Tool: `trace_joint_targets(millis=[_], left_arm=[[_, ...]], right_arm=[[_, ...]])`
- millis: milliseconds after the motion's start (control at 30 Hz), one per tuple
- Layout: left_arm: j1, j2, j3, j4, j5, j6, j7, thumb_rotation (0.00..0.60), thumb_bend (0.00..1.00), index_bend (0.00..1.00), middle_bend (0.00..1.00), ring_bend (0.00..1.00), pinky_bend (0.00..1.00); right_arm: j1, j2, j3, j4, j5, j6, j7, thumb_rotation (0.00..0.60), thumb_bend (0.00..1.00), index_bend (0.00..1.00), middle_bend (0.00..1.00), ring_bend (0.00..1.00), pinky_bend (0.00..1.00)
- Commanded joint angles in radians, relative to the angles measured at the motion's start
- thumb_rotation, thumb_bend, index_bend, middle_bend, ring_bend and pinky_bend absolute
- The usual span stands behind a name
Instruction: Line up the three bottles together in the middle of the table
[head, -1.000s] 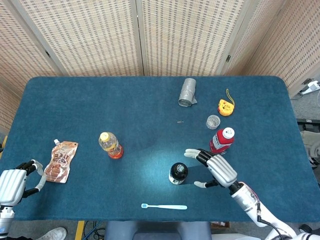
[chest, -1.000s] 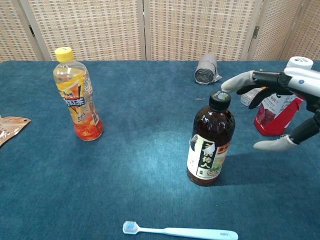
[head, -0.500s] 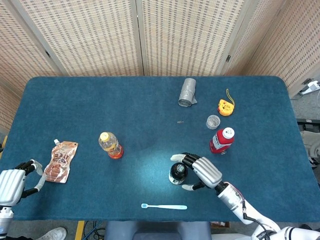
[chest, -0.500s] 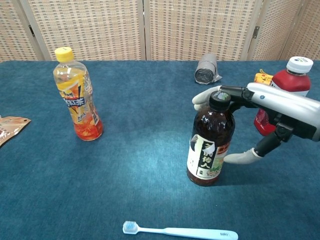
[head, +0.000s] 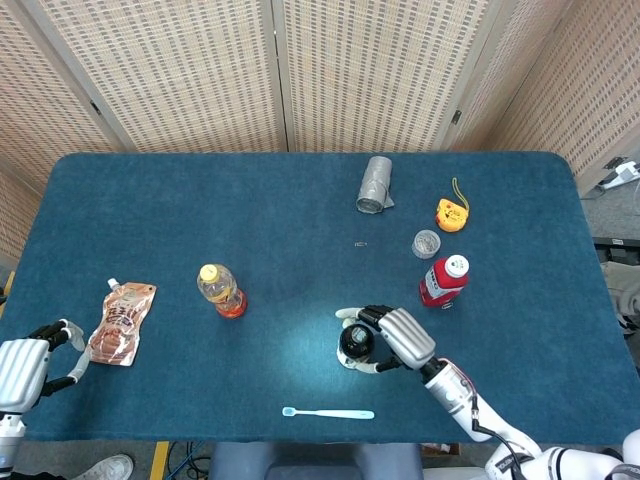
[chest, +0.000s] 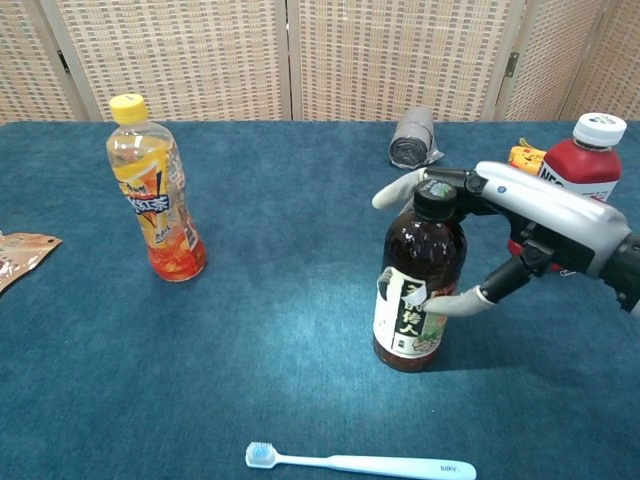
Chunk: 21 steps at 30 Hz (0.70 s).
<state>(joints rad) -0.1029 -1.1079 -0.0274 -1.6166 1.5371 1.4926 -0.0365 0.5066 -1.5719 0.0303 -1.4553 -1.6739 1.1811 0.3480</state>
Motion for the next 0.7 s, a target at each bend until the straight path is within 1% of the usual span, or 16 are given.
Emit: trace_joint_targets(millis=[33,133,267,433,700], left_arm=[[0.0,0.001,0.0,-0.001,0.0,0.0,-0.001,0.6,0.32,0.57,0.43,0.45,0.66],[0.0,0.001,0.0,-0.001,-0.001,-0.002,-0.001,0.6,0.32,0.57,0.43,0.45,0.66],[-0.001,0.002,0.0,-0.002,-0.001,-0.003,-0.002,0.6,0.32,0.57,0.43,0.45,0.66],[-0.001,0.002,0.001,-0.002,0.0,-0.004,-0.001,0.6,0.32,0.57,0.43,0.45,0.66],[-0.001,0.002,0.0,-0.002,-0.001,-0.005,-0.002,0.6,0.32,0.57,0.43,0.45,0.66]], right_arm=[[0.003,-0.013,0.005,0.015,0.007,0.009,0.005,0.6,0.12,0.33,0.46,0.4,0.46],[0.004,-0.024,0.01,0.029,0.013,0.02,0.006,0.6,0.12,0.37,0.5,0.45,0.49],[0.006,-0.035,0.019,0.041,0.019,0.037,0.009,0.6,0.12,0.4,0.52,0.48,0.52],[0.014,-0.04,0.037,0.05,0.03,0.048,0.01,0.6,0.12,0.41,0.53,0.49,0.53],[0.051,-0.056,0.09,0.076,0.067,0.034,-0.014,0.6,0.12,0.42,0.53,0.49,0.53]])
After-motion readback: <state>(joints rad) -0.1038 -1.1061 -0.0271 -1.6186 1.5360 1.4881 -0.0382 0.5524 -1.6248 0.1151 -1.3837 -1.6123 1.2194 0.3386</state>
